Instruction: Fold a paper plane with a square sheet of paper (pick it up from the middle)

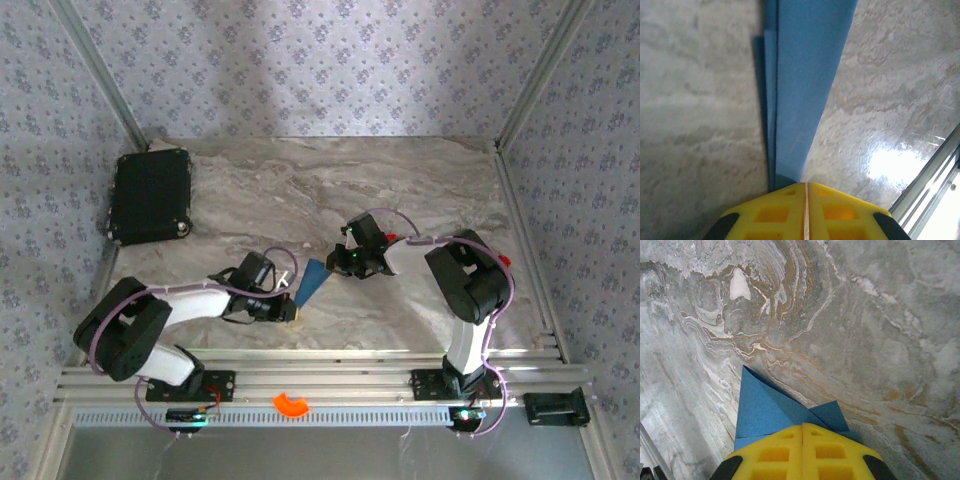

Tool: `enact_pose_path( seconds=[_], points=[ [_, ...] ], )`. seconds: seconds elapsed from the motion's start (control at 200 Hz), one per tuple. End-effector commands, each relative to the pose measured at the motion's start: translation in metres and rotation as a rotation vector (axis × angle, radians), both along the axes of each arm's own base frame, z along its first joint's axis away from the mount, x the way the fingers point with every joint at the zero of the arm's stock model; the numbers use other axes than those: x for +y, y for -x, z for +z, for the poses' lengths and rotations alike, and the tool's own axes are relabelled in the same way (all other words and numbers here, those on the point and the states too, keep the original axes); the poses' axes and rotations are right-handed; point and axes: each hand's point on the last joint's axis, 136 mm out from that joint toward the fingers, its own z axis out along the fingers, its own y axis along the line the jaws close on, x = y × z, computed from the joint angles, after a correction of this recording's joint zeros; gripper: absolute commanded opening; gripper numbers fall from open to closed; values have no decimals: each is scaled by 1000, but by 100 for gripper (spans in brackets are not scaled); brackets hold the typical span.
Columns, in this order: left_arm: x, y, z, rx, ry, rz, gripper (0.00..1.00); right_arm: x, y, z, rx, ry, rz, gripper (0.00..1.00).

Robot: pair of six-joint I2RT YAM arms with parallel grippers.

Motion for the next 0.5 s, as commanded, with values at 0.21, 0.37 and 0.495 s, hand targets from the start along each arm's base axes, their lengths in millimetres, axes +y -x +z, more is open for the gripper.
enact_pose_path(
  seconds=[0.21, 0.37, 0.495],
  points=[
    [40, 43, -26, 135, -128, 69, 10, -29, 14, -35, 78, 142, -42, 1],
    [43, 50, -21, 142, -129, 63, 10, -27, 14, -33, 76, 137, -40, 1],
    [46, 49, -11, 107, -112, 82, 10, -28, 14, -33, 75, 136, -44, 1]
  ],
)
